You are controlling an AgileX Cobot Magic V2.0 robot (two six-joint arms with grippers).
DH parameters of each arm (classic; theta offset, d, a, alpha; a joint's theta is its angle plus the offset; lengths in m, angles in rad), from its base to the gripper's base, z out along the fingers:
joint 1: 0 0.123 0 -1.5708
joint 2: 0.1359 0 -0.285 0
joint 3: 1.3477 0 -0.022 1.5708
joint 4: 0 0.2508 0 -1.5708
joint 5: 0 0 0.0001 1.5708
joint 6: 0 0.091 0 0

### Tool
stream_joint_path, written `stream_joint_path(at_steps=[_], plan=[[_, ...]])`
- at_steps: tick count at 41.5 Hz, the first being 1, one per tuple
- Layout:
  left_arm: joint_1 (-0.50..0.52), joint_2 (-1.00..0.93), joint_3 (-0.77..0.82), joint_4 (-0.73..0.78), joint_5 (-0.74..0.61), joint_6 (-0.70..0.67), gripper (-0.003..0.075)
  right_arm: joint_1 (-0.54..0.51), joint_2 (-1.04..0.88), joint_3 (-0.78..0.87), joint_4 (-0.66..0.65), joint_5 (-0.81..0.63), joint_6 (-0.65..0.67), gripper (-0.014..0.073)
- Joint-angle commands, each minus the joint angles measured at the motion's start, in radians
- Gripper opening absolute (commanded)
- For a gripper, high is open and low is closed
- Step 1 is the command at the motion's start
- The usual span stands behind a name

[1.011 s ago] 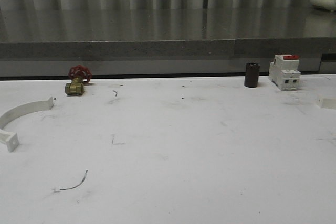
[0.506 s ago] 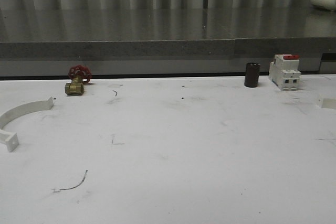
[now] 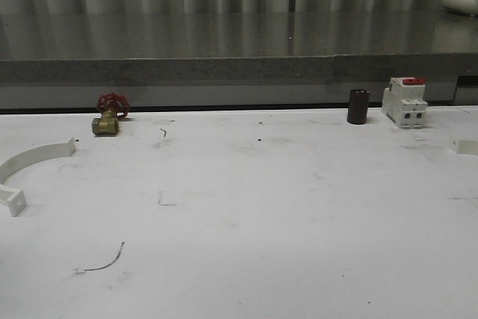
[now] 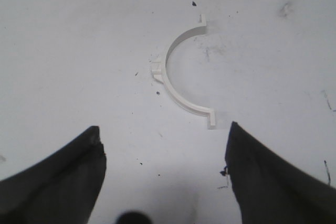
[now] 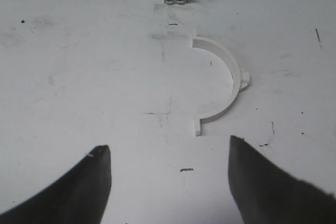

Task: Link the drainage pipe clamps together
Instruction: 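Close the left gripper on the white clamp half's end tab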

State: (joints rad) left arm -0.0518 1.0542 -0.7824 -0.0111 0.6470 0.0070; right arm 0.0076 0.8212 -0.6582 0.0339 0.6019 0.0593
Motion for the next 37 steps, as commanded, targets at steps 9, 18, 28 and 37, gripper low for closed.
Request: stream_joint_path(at_steps=[9, 18, 28, 37], plan=[[0.004, 0.272, -0.188, 0.001, -0.016, 0.002, 0.0482, -0.005, -0.002, -0.030, -0.012, -0.061, -0.004, 0.0509], [0.004, 0.473, -0.307, 0.011, 0.016, 0.002, 0.0482, -0.005, -0.002, -0.030, -0.012, -0.061, -0.004, 0.0509], [0.004, 0.644, -0.387, 0.021, 0.018, 0.002, 0.0482, -0.005, -0.002, -0.030, -0.012, -0.061, -0.004, 0.0509], [0.004, 0.734, -0.420, 0.011, -0.002, 0.002, 0.0482, -0.005, -0.002, -0.030, -0.012, -0.061, -0.004, 0.0509]])
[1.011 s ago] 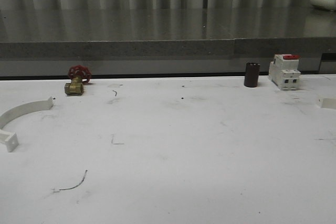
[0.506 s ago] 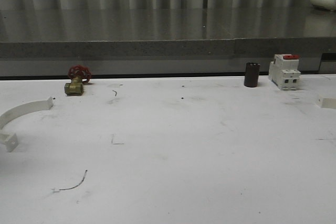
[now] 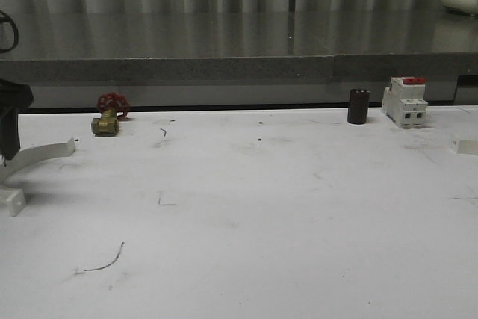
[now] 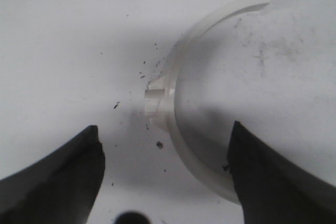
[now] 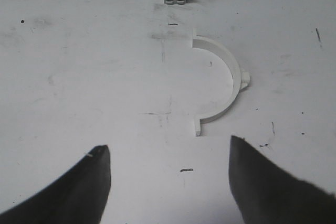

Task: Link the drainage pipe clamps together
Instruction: 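Close the left gripper on the white clamp half's end tab, then lift the clamp half with the left gripper and carry it to table center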

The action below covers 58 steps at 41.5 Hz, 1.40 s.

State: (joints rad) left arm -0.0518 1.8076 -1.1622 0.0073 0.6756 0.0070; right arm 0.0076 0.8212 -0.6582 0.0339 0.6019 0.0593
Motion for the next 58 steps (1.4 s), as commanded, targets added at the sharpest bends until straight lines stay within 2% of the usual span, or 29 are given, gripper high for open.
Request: stream_joint_path(at_steps=[1, 14, 24, 32, 50, 58], plan=[[0.004, -0.013, -0.043, -0.007, -0.030, 0.002, 0.0482, -0.005, -0.002, -0.030, -0.012, -0.061, -0.004, 0.0509], [0.004, 0.029, -0.057, -0.014, -0.071, 0.002, 0.0475, -0.005, -0.002, -0.030, -0.012, -0.061, -0.004, 0.0509], [0.004, 0.038, -0.057, -0.023, -0.073, 0.002, 0.0344, -0.005, -0.002, -0.030, -0.012, -0.061, -0.004, 0.0509], [0.004, 0.040, -0.057, -0.023, -0.079, 0.002, 0.0290, -0.005, -0.002, -0.030, -0.012, -0.061, -0.004, 0.0509], [0.002, 0.076, -0.079, -0.021, -0.081, 0.002, 0.0266, -0.005, -0.002, -0.030, -0.012, -0.061, -0.004, 0.0509], [0.002, 0.076, -0.079, -0.021, -0.079, 0.002, 0.0145, -0.005, -0.002, -0.030, -0.012, -0.061, -0.004, 0.0509]])
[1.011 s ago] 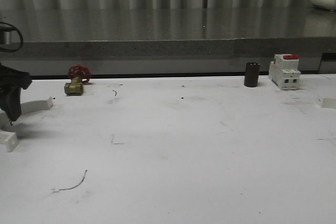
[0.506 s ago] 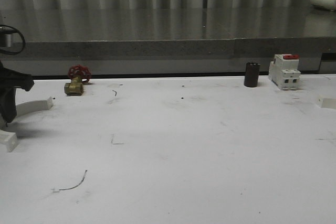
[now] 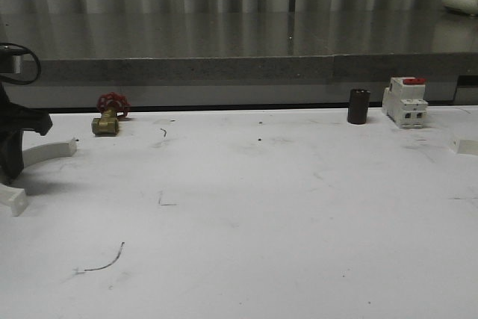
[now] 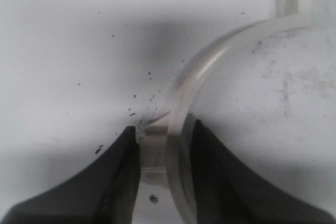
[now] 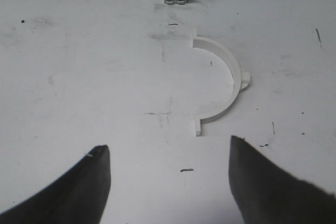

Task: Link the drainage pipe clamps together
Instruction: 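Lift the clamp half with the left gripper and carry it to table center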

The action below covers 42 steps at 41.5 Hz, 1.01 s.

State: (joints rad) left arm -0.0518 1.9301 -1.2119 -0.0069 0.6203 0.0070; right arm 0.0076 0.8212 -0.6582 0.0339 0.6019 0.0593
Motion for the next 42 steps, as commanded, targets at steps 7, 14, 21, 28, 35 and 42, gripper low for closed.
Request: stream_joint_path(at_steps=[7, 14, 21, 28, 35, 42], plan=[[0.002, -0.057, -0.029, -0.007, -0.010, 0.002, 0.0055, -0.005, -0.002, -0.030, -0.012, -0.061, -0.004, 0.0509], [-0.020, -0.113, -0.044, -0.009, -0.003, 0.002, 0.0039, -0.005, -0.002, -0.030, -0.012, -0.061, -0.004, 0.0509], [-0.108, -0.173, -0.108, -0.011, 0.077, 0.002, 0.0040, -0.005, -0.002, -0.030, -0.012, -0.061, -0.004, 0.0509], [-0.247, -0.168, -0.221, -0.003, 0.211, -0.107, 0.0043, -0.005, -0.002, -0.030, -0.012, -0.061, -0.004, 0.0509], [-0.387, -0.106, -0.355, 0.023, 0.277, -0.263, 0.0043, -0.005, -0.002, -0.030, -0.012, -0.061, -0.004, 0.0509], [-0.509, -0.006, -0.485, 0.042, 0.309, -0.375, 0.0043, -0.005, -0.002, -0.030, -0.012, -0.061, -0.004, 0.0509]])
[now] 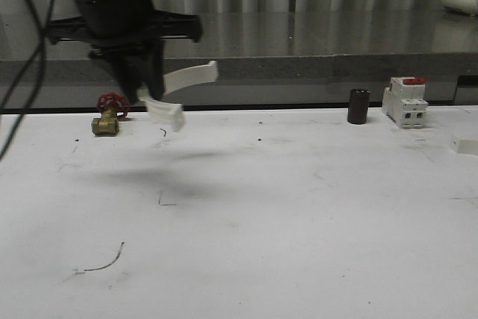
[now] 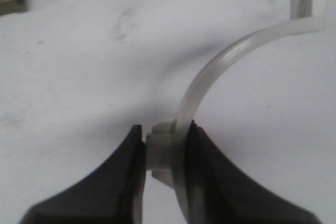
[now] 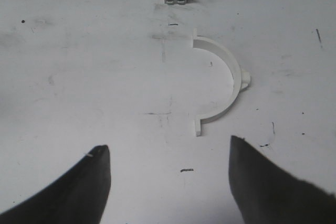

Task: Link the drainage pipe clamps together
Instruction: 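Lift the clamp half with the left gripper and carry it to table center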

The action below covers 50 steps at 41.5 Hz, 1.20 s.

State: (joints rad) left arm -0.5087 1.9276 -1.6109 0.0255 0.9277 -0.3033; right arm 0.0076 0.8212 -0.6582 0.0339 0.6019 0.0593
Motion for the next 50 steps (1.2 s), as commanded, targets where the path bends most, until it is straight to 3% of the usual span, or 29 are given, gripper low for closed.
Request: stream_joint_path(at_steps=[1, 10, 20, 39, 50], plan=[[-0.071, 0.018, -0.104, 0.010, 0.016, -0.074, 0.0043, -0.005, -0.002, -0.030, -0.012, -0.061, -0.004, 0.0509], [-0.175, 0.152, -0.233, 0.139, 0.088, -0.281, 0.0043, -0.005, -0.002, -0.030, -0.012, -0.061, -0.004, 0.0509], [-0.206, 0.230, -0.252, 0.141, 0.066, -0.446, 0.0043, -0.005, -0.002, -0.030, -0.012, -0.061, -0.004, 0.0509], [-0.209, 0.255, -0.256, 0.152, 0.019, -0.469, 0.0047, -0.005, -0.002, -0.030, -0.012, -0.061, -0.004, 0.0509], [-0.209, 0.279, -0.256, 0.137, 0.010, -0.469, 0.0099, -0.005, -0.002, -0.030, -0.012, -0.061, -0.004, 0.0509]])
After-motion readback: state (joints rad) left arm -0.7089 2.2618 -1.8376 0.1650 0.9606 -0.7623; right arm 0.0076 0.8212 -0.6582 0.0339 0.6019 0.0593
